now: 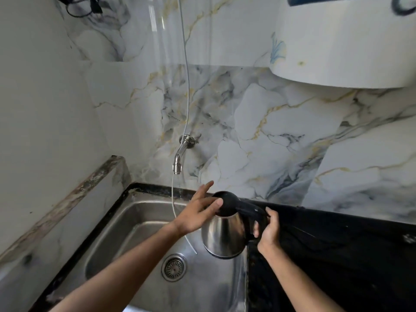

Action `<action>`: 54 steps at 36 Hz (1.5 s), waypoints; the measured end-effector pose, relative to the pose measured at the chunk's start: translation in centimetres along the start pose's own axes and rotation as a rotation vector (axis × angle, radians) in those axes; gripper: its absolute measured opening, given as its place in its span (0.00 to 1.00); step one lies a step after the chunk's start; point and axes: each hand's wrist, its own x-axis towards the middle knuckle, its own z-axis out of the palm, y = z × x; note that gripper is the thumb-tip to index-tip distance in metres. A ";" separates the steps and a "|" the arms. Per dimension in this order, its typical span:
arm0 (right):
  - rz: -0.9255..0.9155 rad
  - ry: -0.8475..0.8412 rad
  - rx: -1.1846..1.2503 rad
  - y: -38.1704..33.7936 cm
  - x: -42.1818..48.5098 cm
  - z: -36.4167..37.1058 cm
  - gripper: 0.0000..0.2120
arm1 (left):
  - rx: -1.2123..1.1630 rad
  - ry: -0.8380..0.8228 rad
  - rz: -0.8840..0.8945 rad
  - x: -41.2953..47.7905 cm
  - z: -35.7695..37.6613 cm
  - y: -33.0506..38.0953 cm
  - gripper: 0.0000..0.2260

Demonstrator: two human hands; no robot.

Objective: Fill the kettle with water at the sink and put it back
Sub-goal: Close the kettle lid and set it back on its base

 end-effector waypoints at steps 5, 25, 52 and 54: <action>-0.020 0.019 0.041 -2.6 -1.0 -4.2 0.22 | -0.600 0.113 -0.299 -1.2 3.7 2.3 0.39; -0.002 0.114 -0.035 -8.5 -1.8 -25.6 0.21 | -0.942 0.036 -0.570 -2.0 23.3 9.1 0.46; 0.098 0.107 0.021 -6.6 -1.3 -29.9 0.15 | -0.883 -0.044 -0.575 -2.2 25.8 8.8 0.48; 0.095 0.105 0.011 -6.7 -1.3 -30.1 0.15 | -0.877 -0.048 -0.592 -2.2 25.9 9.0 0.48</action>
